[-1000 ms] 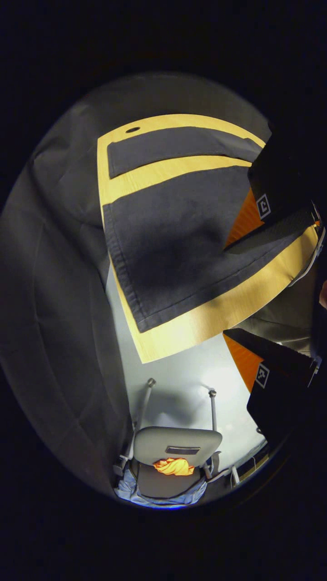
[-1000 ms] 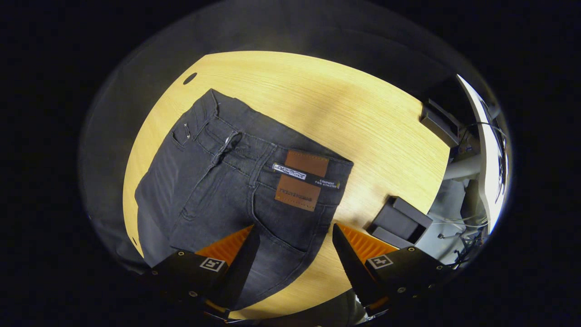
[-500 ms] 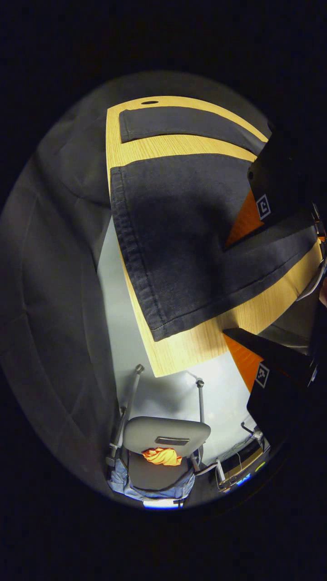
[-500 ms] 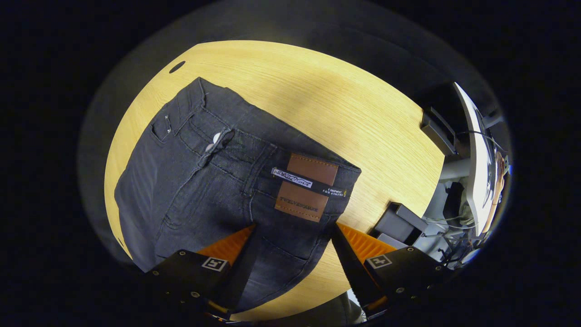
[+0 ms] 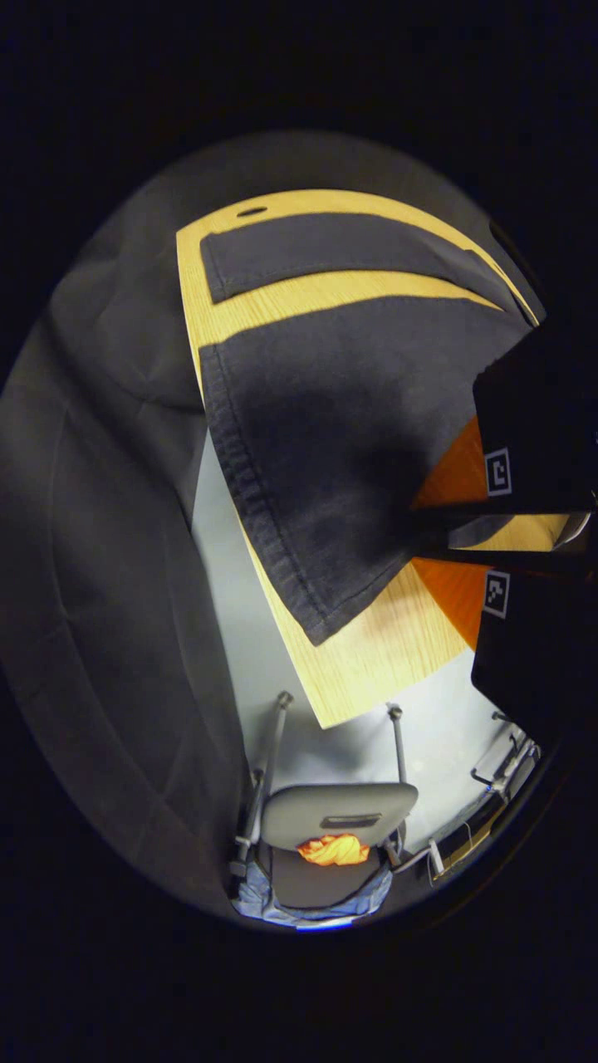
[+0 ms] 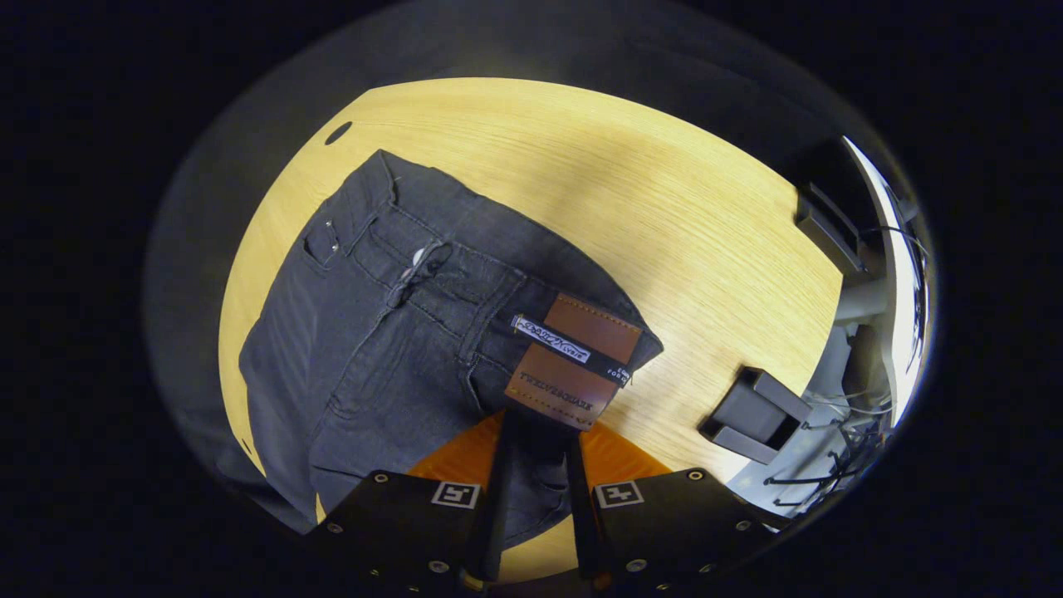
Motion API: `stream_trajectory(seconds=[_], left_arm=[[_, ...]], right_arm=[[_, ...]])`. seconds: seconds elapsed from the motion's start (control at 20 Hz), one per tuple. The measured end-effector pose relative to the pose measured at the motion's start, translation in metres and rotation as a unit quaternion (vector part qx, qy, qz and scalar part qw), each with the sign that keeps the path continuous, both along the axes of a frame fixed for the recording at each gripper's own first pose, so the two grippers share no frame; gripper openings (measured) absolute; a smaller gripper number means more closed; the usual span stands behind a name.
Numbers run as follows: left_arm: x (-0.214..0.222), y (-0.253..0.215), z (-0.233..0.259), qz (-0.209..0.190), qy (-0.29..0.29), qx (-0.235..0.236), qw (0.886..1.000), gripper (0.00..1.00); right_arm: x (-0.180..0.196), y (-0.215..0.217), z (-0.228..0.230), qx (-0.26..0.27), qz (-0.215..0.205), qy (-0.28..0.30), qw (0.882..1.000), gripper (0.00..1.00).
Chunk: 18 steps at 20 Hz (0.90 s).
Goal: Grasp the waist and the cuffs of the jeans and fold them to make the two legs overlap; first hold the waist and fold one-third of the jeans toward the cuffs, then hold the cuffs and fold the remaining one-third in the same direction to finish folding.
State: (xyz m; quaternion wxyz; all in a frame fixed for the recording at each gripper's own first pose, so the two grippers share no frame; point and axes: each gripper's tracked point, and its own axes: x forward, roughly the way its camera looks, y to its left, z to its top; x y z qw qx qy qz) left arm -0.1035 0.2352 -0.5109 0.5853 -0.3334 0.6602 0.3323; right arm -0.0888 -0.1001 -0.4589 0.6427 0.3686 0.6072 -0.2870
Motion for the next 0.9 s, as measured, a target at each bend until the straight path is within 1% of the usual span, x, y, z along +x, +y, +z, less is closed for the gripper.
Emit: stream_trajectory(seconds=[0.05, 0.1, 0.2, 0.25, 0.3, 0.35, 0.45, 0.55, 0.7, 0.8, 0.9], left_arm=[[0.004, -0.008, -0.021, 0.016, -0.018, -0.001, 1.000, 0.14], [0.016, -0.007, -0.019, 0.027, -0.053, -0.011, 0.998, 0.02], [0.020, -0.005, -0.016, 0.028, -0.096, -0.020, 0.995, 0.02], [0.024, -0.002, -0.012, 0.027, -0.119, -0.022, 0.992, 0.02], [0.026, 0.000, -0.009, 0.023, -0.133, -0.023, 0.991, 0.02], [0.029, -0.002, -0.004, 0.024, -0.148, -0.024, 0.988, 0.02], [0.033, -0.002, 0.008, 0.021, -0.181, -0.027, 0.983, 0.02], [0.039, -0.001, 0.019, 0.006, -0.213, -0.024, 0.977, 0.02], [0.055, -0.005, 0.039, -0.020, -0.257, -0.019, 0.966, 0.02], [0.069, -0.009, 0.050, -0.041, -0.279, -0.014, 0.959, 0.02], [0.086, -0.012, 0.070, -0.048, -0.305, -0.013, 0.951, 0.02]], right_arm=[[0.005, 0.002, -0.006, 0.016, -0.031, -0.016, 0.999, 0.13], [0.005, 0.003, -0.004, 0.031, -0.047, -0.034, 0.998, 0.14], [0.008, 0.003, 0.000, 0.045, -0.051, -0.066, 0.995, 0.14], [0.012, 0.003, 0.004, 0.053, -0.061, -0.088, 0.993, 0.13], [0.015, 0.006, 0.011, 0.066, -0.074, -0.106, 0.989, 0.08], [0.017, 0.008, 0.012, 0.074, -0.079, -0.117, 0.987, 0.08], [0.021, 0.008, 0.018, 0.078, -0.078, -0.142, 0.984, 0.08], [0.028, 0.012, 0.026, 0.082, -0.074, -0.170, 0.979, 0.08], [0.034, 0.012, 0.036, 0.083, -0.072, -0.189, 0.976, 0.08], [0.039, 0.013, 0.046, 0.073, -0.063, -0.206, 0.974, 0.08], [0.044, 0.017, 0.060, 0.076, -0.063, -0.223, 0.970, 0.08]])
